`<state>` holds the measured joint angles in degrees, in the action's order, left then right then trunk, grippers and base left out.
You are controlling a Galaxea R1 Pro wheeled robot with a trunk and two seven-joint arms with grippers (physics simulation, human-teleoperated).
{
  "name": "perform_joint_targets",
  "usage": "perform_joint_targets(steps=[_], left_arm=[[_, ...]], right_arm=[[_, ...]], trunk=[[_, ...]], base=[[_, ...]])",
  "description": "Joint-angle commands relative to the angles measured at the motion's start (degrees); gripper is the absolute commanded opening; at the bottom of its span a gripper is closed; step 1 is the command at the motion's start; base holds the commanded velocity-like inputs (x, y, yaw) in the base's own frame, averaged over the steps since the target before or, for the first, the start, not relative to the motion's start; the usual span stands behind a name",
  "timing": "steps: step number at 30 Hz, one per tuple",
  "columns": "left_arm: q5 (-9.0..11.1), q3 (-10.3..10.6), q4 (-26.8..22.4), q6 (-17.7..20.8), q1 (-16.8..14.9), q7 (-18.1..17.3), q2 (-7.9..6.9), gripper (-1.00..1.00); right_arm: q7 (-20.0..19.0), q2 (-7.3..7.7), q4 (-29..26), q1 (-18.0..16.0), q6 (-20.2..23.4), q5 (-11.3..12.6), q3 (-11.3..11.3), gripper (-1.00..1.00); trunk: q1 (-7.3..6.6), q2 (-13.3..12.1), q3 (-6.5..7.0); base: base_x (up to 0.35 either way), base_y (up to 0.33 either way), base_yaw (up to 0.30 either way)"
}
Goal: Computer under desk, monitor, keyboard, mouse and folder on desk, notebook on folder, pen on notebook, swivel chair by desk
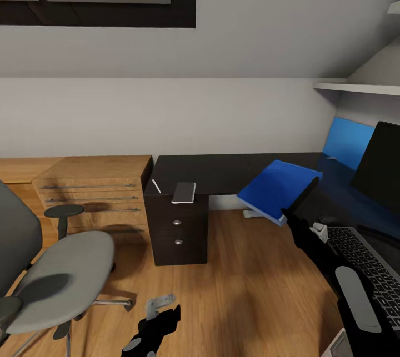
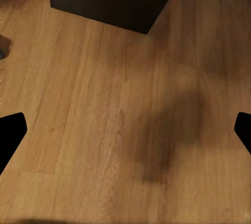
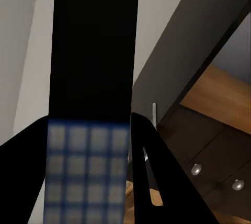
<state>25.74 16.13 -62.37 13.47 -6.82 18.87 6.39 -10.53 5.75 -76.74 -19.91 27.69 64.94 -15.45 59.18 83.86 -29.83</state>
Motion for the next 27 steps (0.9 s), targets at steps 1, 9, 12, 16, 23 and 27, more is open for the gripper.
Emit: perform_joint_targets(steps=[1, 9, 12, 16, 23, 27], left_arm=[[0.54, 0.06, 0.03, 0.19, -0.03, 0.45, -0.07, 1.00], [0.68, -0.01, 1.39, 0.24, -0.03, 0.47, -0.14, 1.00], [0.71, -0.04, 1.96, 0.24, -0.03, 0.47, -0.14, 1.00], [0.70, -0.02, 2.06, 0.24, -0.03, 0.47, -0.15, 1.00], [0.67, 0.03, 2.07, 0.24, -0.03, 0.45, -0.15, 1.00], [0.68, 0.01, 2.16, 0.24, -0.03, 0.45, -0.15, 1.00]], right_arm=[[-0.10, -0.02, 0.05, -0.04, 0.36, 0.23, -0.11, -1.00], [-0.17, -0.06, -2.69, -0.04, 0.53, 0.43, 1.37, -1.00], [-0.23, -0.16, -2.74, -0.04, 0.42, 0.58, 1.62, -1.00], [-0.33, -0.20, -2.80, -0.04, 0.39, 0.87, 1.54, -1.00], [-0.15, -0.21, -1.21, -0.04, 0.33, 1.84, 1.47, -1.00], [5.32, -0.17, -0.35, -0.04, -12.16, 1.78, 1.63, -1.00]], trunk=[[0.00, 0.03, -0.06], [0.00, 0.03, -0.06], [0.00, 0.03, -0.06], [0.00, 0.03, -0.06], [0.00, 0.03, -0.06], [0.00, 0.03, -0.06]], base=[[0.000, 0.000, -0.002], [0.202, 0.000, 0.000], [0.322, 0.000, 0.000], [0.323, 0.000, 0.000], [0.316, 0.000, 0.000], [0.289, 0.000, 0.000]])
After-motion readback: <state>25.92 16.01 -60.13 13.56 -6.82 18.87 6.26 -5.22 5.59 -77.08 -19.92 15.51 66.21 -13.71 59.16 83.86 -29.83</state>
